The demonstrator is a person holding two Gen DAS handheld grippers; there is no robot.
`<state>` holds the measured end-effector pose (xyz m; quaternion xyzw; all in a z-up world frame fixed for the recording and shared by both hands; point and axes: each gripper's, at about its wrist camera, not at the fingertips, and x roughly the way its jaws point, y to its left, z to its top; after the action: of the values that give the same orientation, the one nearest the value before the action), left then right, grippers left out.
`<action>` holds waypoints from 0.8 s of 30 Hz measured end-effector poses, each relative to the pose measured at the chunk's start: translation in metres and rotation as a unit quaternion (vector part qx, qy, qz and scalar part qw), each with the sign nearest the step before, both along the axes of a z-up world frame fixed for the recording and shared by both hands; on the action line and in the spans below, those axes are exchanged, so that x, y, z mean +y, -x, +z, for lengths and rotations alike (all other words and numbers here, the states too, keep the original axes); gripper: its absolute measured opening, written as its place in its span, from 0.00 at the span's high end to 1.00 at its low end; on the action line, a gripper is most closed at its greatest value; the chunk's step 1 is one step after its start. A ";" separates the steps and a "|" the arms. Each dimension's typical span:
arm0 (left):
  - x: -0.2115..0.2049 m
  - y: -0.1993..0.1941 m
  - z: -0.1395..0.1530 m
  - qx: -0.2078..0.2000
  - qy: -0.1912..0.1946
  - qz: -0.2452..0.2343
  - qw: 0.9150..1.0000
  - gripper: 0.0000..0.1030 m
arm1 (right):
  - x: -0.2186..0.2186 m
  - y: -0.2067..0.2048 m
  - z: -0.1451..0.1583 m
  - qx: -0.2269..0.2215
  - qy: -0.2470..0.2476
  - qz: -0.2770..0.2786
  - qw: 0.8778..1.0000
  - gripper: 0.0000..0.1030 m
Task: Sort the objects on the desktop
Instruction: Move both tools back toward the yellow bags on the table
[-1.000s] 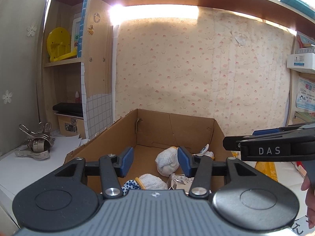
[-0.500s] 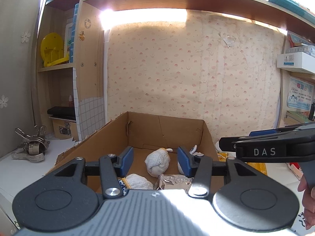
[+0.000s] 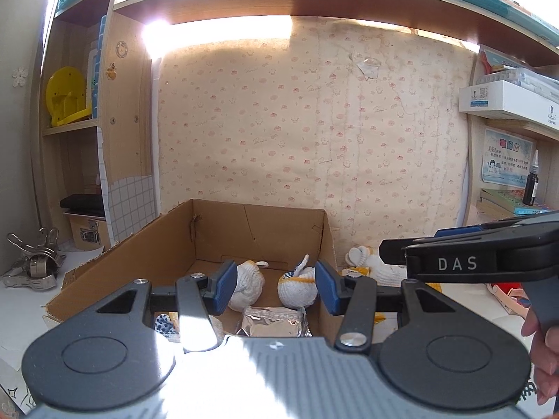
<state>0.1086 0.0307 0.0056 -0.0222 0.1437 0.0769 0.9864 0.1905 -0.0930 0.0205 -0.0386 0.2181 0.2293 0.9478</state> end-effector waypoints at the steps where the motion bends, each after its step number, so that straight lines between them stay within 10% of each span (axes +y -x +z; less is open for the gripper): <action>1: -0.003 0.000 0.000 0.000 0.000 -0.002 1.000 0.49 | -0.003 0.000 0.000 0.000 0.000 -0.003 1.000 0.37; 24: -0.074 -0.015 -0.010 0.011 -0.007 -0.072 0.997 0.49 | -0.082 0.000 -0.011 0.009 -0.012 -0.063 0.998 0.37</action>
<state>0.1238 -0.0434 -0.0041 -0.0041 0.1555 0.0065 0.9878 0.1902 -0.1751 0.0095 -0.0109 0.2257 0.1717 0.9589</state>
